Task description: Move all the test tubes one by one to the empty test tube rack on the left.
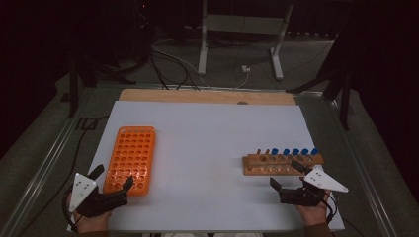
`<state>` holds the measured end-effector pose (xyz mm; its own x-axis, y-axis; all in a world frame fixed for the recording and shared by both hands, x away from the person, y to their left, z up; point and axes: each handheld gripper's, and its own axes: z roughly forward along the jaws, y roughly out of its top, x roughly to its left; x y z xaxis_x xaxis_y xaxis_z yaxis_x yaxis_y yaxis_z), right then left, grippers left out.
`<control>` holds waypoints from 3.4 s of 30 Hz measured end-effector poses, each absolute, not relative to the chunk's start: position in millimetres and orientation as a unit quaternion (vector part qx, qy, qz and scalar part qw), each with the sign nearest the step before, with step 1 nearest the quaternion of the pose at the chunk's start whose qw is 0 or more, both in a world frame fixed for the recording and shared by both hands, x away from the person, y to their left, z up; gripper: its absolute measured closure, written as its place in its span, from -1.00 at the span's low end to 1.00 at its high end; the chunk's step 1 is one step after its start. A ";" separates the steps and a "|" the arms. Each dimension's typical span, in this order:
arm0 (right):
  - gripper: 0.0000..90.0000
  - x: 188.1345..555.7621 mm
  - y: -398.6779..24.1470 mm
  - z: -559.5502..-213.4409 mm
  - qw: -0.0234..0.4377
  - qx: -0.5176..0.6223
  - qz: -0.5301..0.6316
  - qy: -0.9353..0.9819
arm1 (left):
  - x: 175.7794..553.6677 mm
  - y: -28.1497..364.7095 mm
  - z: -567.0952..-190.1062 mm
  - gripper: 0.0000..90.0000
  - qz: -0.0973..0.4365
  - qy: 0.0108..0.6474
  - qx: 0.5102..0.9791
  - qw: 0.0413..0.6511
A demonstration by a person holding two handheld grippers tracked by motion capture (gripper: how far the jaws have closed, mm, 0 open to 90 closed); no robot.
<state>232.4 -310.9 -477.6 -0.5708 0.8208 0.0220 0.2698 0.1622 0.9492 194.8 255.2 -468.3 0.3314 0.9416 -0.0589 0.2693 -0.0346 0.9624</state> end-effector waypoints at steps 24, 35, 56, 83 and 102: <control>-0.92 236.0 -317.1 -442.2 0.285 0.379 0.508 0.719 | 188.9 260.4 -461.6 -0.99 0.359 0.496 0.616 0.496; -0.78 249.5 -348.6 -418.8 0.315 0.413 0.496 0.696 | 189.2 260.4 -463.1 -0.99 0.358 0.500 0.613 0.496; 0.14 265.7 -395.8 -433.9 0.314 0.497 0.470 0.658 | 189.2 261.6 -464.3 -0.99 0.355 0.503 0.612 0.497; 0.60 278.1 -392.9 -467.5 0.296 0.504 0.427 0.690 | 189.2 261.5 -464.6 -0.98 0.355 0.504 0.611 0.496; 0.71 268.5 -393.7 -448.3 0.318 0.491 0.449 0.676 | 189.9 260.4 -465.1 -0.99 0.354 0.503 0.614 0.494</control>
